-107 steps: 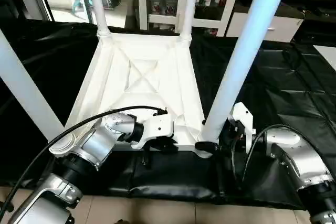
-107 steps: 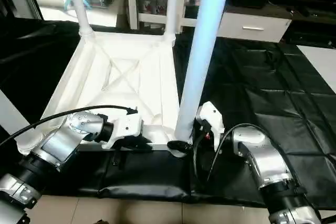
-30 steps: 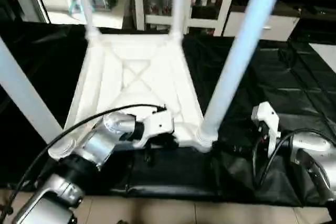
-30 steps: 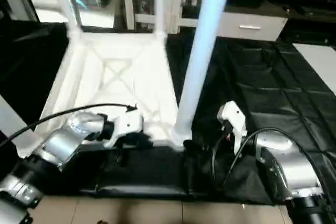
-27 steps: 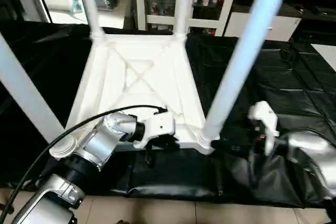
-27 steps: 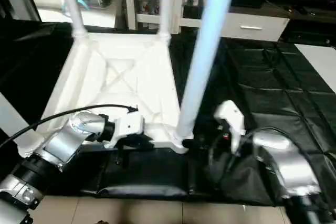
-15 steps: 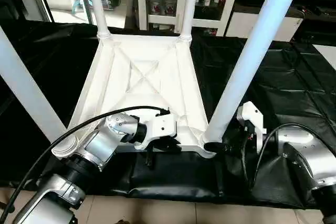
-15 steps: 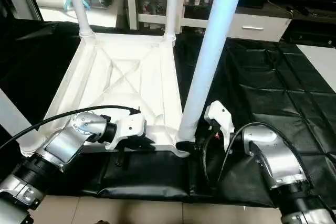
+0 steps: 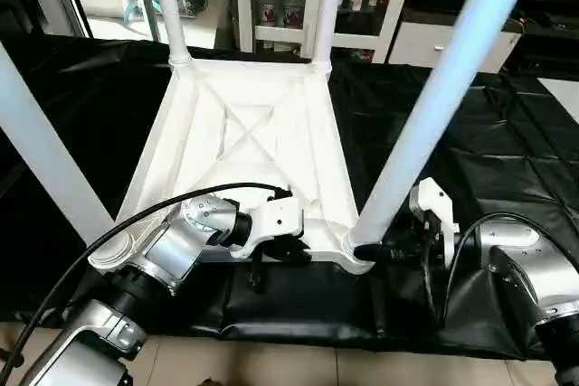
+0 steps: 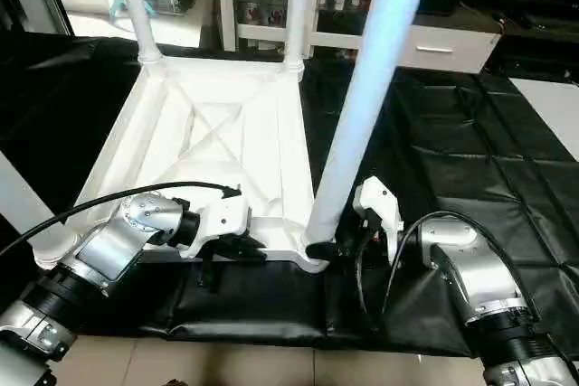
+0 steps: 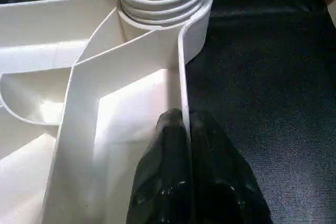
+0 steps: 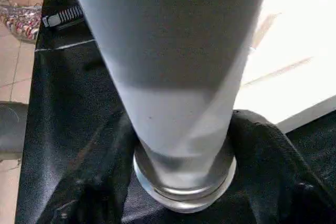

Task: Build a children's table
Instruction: Rotate leg to tighten

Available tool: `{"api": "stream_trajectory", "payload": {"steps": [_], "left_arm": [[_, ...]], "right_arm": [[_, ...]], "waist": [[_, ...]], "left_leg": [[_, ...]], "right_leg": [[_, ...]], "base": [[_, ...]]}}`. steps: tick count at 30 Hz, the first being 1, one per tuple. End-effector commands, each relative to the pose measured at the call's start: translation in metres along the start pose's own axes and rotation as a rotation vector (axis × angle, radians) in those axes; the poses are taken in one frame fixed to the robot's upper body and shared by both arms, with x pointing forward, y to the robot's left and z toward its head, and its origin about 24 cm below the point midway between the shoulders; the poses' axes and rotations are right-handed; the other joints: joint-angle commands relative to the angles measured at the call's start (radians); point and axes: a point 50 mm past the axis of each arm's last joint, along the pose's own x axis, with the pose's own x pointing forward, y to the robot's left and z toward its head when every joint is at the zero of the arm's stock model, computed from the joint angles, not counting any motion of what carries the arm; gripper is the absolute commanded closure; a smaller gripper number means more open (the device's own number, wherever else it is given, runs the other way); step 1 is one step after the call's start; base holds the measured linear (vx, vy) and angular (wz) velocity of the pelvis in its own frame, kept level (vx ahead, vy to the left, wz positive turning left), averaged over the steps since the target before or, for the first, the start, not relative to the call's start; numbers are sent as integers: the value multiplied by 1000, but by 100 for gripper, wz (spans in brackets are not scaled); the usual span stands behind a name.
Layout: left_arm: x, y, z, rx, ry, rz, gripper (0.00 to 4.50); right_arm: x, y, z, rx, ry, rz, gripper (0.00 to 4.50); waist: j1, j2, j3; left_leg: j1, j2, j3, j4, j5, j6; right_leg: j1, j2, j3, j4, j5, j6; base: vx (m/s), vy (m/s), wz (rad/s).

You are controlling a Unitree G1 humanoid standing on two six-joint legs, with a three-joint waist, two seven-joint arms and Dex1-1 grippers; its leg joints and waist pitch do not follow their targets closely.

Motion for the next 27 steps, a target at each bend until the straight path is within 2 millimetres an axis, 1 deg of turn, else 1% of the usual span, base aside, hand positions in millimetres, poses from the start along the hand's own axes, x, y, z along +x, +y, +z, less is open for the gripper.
{"api": "stream_trajectory", "payload": {"steps": [1, 2, 6, 8, 9, 10, 12, 13, 14, 15, 16, 17, 18, 19, 20, 21, 22, 23, 24, 25, 26, 27], "left_arm": [[9, -7, 4, 31, 0, -60, 450], [9, -8, 4, 31, 2, -63, 450], [9, -8, 4, 30, 5, -67, 450], [10, -7, 3, 26, 10, -59, 450], [10, -7, 3, 26, 10, -58, 450], [11, -3, 2, 9, 24, -24, 450], [13, 1, 3, -11, 22, 17, 450], [13, 1, 3, -11, 22, 17, 450], [15, 6, 4, -38, 18, 62, 450], [20, 18, 6, -91, 25, 186, 450], [23, 26, 7, -128, 28, 271, 450], [24, 31, 8, -149, 31, 323, 450], [25, 33, 9, -169, 29, 349, 450], [28, 45, 12, -271, 23, 478, 450], [30, 49, 15, -299, 19, 519, 450], [32, 53, 17, -326, 14, 573, 450], [33, 56, 19, -335, 11, 602, 450], [34, 58, 21, -328, 13, 630, 450], [38, 62, 25, -315, 15, 674, 450], [38, 62, 26, -313, 13, 680, 450], [40, 64, 28, -322, 3, 698, 450], [42, 65, 30, -329, -6, 715, 450]], "right_arm": [[0, 0, 4, -7, -18, 32, 212], [1, 1, 4, -9, -18, 36, 225], [1, 2, 1, -6, -11, 47, 237], [2, 1, -2, 2, -10, 28, 237], [3, 1, -2, 2, -10, 26, 238], [6, -1, -6, 18, -18, -25, 239], [9, -6, -10, 49, -21, -95, 241], [9, -6, -10, 49, -21, -95, 241], [11, -8, -15, 71, -6, -133, 241], [17, -12, -27, 114, 48, -238, 241], [20, -12, -33, 140, 73, -284, 241], [23, -13, -36, 155, 87, -310, 241], [24, -13, -37, 161, 90, -332, 242], [34, -17, -41, 197, 108, -457, 245], [38, -19, -43, 210, 114, -525, 245], [43, -23, -43, 235, 112, -616, 246], [46, -25, -44, 250, 111, -669, 246], [50, -27, -43, 269, 96, -726, 247], [60, -29, -41, 309, 72, -814, 248], [62, -29, -41, 318, 69, -825, 248], [68, -30, -39, 330, 58, -855, 248], [73, -30, -35, 323, 48, -869, 248]], "waist": [[-3, -14, -58], [-3, -14, -58], [-2, -15, -58], [-2, -18, -58], [-3, -17, -58], [-3, -16, -58], [-5, -15, -55], [-9, -15, -53], [-9, -16, -53], [-17, -15, -46], [-21, -16, -44], [-30, -20, -41], [-34, -22, -41], [-42, -20, -41], [-42, -20, -41], [-47, -21, -43], [-56, -21, -46], [-62, -13, -51], [-67, -12, -51], [-70, -11, -49], [-72, -7, -51], [-74, -9, -50]], "left_leg": [[11, 36, -8, -67, -153, 90], [11, 36, -8, -66, -154, 90], [11, 36, -8, -66, -152, 89], [11, 37, -8, -65, -152, 90], [10, 36, -8, -65, -153, 90], [10, 36, -8, -65, -154, 89], [10, 35, -9, -68, -175, 79], [10, 35, -10, -71, -208, 61], [11, 36, -12, -73, -227, 51], [15, 35, -13, -78, -304, 21], [18, 33, -14, -78, -331, 9], [19, 29, -20, -79, -374, -12], [20, 27, -23, -79, -396, -17], [23, 24, -26, -76, -409, -19], [23, 24, -26, -76, -409, -19], [25, 18, -31, -74, -414, -21], [14, 17, -38, -78, -401, -24], [10, 20, -45, -83, -395, -18], [7, 19, -45, -84, -395, -12], [12, 17, -44, -82, -409, -8], [14, 15, -45, -83, -412, -7], [15, 16, -43, -83, -420, 0]], "right_leg": [[49, -39, 27, -53, -170, -249], [49, -39, 28, -53, -169, -250], [49, -39, 28, -53, -169, -249], [49, -40, 27, -53, -171, -249], [49, -40, 27, -53, -176, -248], [49, -40, 28, -52, -176, -247], [46, -39, 27, -59, -208, -242], [46, -39, 26, -64, -255, -229], [46, -40, 25, -66, -280, -220], [38, -38, 24, -79, -382, -189], [34, -36, 23, -84, -422, -176], [34, -36, 18, -91, -498, -149], [34, -37, 14, -95, -544, -130], [28, -39, 13, -109, -608, -94], [28, -39, 13, -109, -608, -94], [29, -39, 4, -116, -645, -78], [38, -43, 0, -117, -649, -65], [46, -44, -4, -117, -606, -70], [42, -44, -2, -116, -582, -79], [35, -41, -2, -120, -560, -91], [37, -39, -4, -119, -551, -96], [36, -39, -4, -121, -536, -104]], "base": [[0, 0, 0], [0, 0, 0], [0, 0, 0], [0, 0, 0], [0, 0, 0], [0, 0, 0], [0, 0, 0], [0, 0, 0], [0, 0, 0], [0, 0, 0], [-50, 11, -2], [-50, 11, -2], [-59, 16, -4], [-50, 16, -3], [-50, 16, -3], [0, 0, 0], [0, 0, 0], [0, 0, 0], [0, 0, 0], [0, 0, 0], [0, 0, 0], [0, 0, 0]]}}
